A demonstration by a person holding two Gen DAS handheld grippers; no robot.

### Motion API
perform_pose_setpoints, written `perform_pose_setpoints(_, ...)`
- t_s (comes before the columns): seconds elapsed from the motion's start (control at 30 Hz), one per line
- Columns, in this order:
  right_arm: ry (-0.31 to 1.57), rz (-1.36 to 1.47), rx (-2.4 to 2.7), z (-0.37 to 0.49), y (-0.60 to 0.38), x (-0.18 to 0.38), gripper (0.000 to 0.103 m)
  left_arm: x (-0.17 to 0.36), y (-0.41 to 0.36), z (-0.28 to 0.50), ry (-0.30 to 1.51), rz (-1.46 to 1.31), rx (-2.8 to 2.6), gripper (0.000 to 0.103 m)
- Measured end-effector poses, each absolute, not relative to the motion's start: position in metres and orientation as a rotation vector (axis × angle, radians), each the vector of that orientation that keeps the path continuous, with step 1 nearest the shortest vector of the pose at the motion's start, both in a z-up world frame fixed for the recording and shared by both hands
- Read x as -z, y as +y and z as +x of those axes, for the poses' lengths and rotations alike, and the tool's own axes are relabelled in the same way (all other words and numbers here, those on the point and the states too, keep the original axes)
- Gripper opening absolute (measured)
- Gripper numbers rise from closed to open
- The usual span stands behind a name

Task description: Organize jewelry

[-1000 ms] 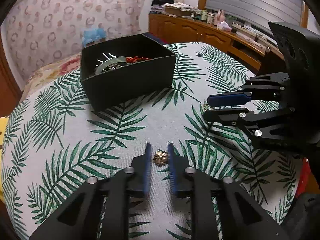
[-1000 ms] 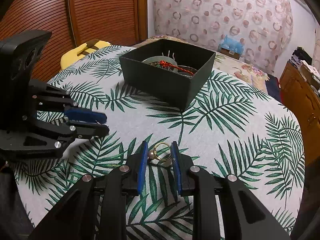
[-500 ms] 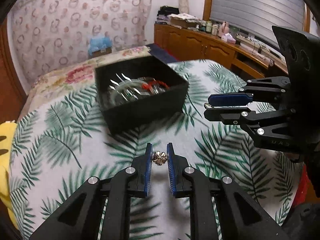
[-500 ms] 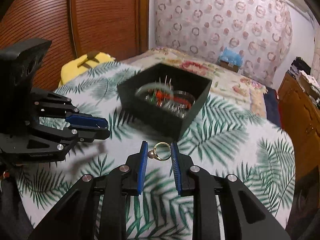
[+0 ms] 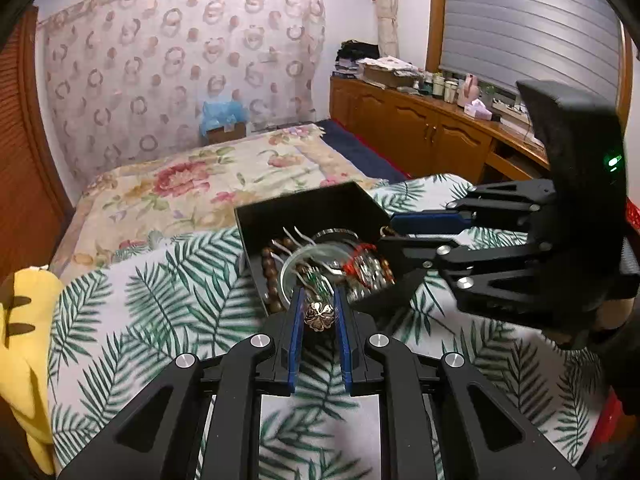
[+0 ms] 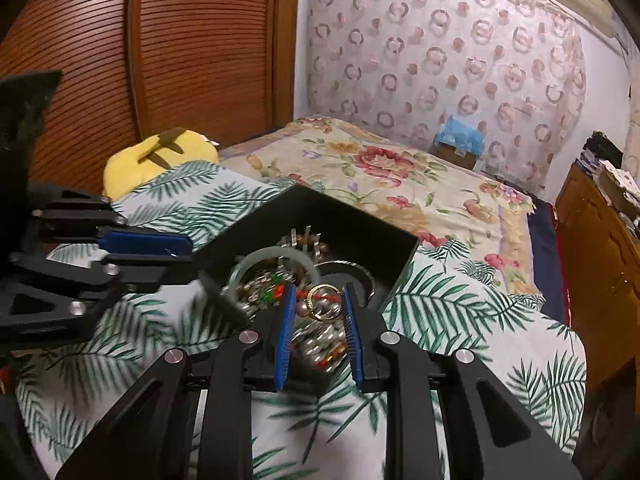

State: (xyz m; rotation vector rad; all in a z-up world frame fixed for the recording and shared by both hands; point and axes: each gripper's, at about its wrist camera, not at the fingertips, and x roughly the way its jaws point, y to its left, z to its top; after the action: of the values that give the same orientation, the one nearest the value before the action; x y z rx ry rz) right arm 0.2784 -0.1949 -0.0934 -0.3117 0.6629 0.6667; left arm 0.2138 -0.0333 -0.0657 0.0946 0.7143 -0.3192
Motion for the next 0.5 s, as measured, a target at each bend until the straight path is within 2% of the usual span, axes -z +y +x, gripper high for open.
perform_pose_setpoints(0.5,0.671,-0.241,-0.624,0.280,-0.216,0.091,0.027,0.065,-0.035,0.252,0.710,0.061,0.292,0.014)
